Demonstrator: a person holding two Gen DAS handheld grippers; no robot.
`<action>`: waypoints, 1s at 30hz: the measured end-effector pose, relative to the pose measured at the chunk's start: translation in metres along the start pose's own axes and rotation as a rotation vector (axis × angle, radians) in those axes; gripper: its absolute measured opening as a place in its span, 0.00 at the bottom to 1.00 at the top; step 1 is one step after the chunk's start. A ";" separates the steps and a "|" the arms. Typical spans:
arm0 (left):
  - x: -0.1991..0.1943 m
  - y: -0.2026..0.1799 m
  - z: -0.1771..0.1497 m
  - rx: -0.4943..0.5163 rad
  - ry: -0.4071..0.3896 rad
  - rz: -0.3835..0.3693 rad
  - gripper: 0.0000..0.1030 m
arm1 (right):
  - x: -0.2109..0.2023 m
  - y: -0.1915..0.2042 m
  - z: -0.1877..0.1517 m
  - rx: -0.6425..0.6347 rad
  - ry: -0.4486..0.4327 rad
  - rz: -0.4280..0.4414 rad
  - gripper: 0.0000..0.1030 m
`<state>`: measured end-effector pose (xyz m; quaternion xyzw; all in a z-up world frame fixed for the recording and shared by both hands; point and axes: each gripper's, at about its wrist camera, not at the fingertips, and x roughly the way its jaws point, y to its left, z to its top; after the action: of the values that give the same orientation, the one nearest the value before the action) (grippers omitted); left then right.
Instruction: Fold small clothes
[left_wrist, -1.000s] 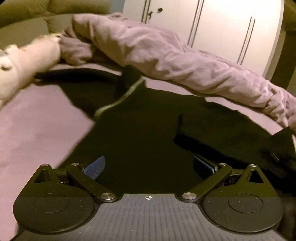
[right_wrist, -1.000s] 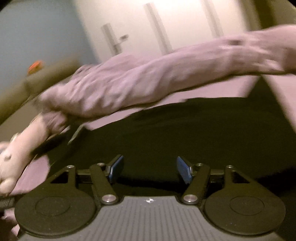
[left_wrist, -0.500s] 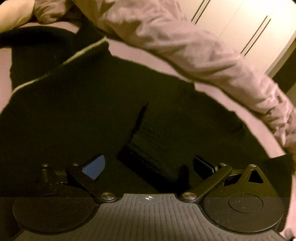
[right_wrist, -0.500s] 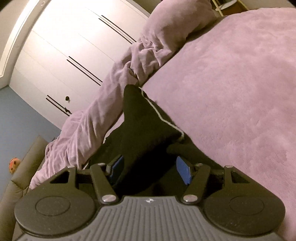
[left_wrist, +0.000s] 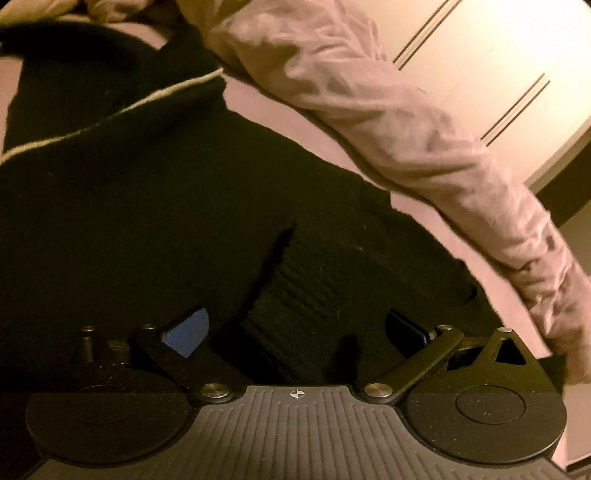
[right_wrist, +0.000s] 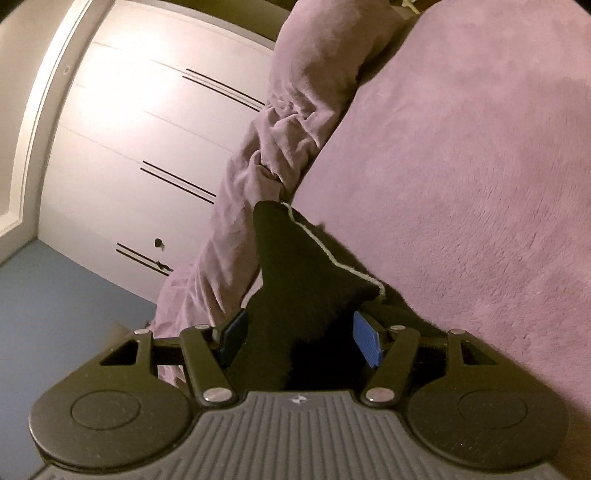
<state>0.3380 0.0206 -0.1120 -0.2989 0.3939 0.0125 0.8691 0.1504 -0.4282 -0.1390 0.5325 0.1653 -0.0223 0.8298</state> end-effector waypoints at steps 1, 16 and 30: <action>0.001 0.000 0.002 0.004 0.005 -0.002 1.00 | 0.000 0.000 0.000 0.003 -0.001 0.006 0.61; -0.001 -0.006 0.002 0.092 0.044 0.005 1.00 | -0.002 -0.007 0.001 0.022 0.000 0.009 0.45; -0.001 -0.005 0.003 0.195 0.052 0.024 0.33 | -0.002 -0.008 -0.001 0.035 -0.012 0.005 0.37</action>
<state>0.3407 0.0183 -0.1070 -0.2084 0.4192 -0.0234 0.8833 0.1462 -0.4311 -0.1458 0.5472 0.1588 -0.0261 0.8214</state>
